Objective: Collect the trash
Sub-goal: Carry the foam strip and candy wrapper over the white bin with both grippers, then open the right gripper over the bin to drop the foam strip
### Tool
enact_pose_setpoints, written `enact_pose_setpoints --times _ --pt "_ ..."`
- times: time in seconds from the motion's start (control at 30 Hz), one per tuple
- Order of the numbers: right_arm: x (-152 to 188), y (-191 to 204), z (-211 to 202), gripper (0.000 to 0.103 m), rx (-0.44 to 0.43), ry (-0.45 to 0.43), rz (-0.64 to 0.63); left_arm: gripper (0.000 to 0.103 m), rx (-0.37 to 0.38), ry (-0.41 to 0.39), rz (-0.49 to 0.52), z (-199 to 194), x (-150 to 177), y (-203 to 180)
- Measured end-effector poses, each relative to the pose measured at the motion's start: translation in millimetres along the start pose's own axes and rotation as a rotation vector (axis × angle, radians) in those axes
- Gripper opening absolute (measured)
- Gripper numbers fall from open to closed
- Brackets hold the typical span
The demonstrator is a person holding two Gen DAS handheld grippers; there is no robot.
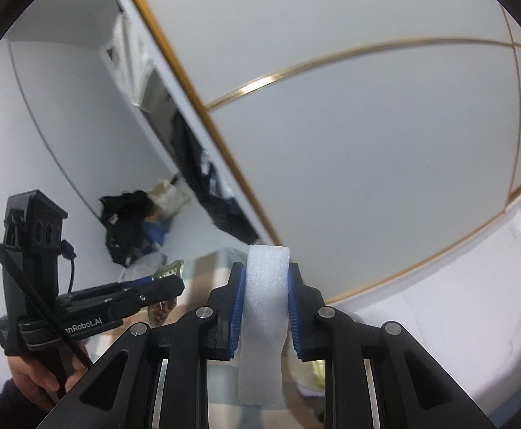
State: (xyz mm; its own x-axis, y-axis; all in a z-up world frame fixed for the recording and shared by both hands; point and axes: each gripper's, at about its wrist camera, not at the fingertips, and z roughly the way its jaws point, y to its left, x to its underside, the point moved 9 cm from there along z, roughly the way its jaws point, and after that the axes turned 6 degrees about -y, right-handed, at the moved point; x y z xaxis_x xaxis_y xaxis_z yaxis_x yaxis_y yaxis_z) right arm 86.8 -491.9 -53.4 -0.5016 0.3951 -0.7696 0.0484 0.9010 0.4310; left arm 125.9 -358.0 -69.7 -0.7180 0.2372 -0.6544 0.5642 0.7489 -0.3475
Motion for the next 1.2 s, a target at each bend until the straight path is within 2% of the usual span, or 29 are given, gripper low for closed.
enact_pose_setpoints --times 0.13,0.2,0.3,0.47,0.57,0.77,0.97,1.2 --pt "13.1 -33.2 22.8 0.021 0.029 0.048 0.045 0.016 0.020 0.060 -0.024 33.3 8.5 0.5" --pt "23.1 -45.8 35.9 0.021 0.014 0.067 0.063 0.016 0.025 0.092 -0.039 47.6 13.2 3.3" --pt "38.0 -57.6 52.8 0.021 0.009 0.093 0.054 0.016 0.029 0.131 -0.050 65.8 20.9 8.9" --pt "71.5 -79.8 91.4 0.021 0.003 0.190 0.100 0.016 0.023 0.157 -0.045 84.4 27.7 14.8" --pt "91.5 -91.5 118.2 0.021 -0.003 0.254 0.128 0.016 -0.010 0.180 -0.025 97.4 32.9 20.2" --pt "132.1 -103.5 162.7 0.022 -0.044 0.346 0.157 0.015 0.003 0.258 -0.076 124.1 45.4 28.9" --pt "167.8 -113.1 188.3 0.024 -0.035 0.409 0.196 0.016 0.010 0.311 -0.095 138.7 51.4 26.8" --pt "199.9 -123.4 198.6 0.024 -0.001 0.461 0.181 0.016 0.010 0.383 -0.097 151.7 62.2 24.7"
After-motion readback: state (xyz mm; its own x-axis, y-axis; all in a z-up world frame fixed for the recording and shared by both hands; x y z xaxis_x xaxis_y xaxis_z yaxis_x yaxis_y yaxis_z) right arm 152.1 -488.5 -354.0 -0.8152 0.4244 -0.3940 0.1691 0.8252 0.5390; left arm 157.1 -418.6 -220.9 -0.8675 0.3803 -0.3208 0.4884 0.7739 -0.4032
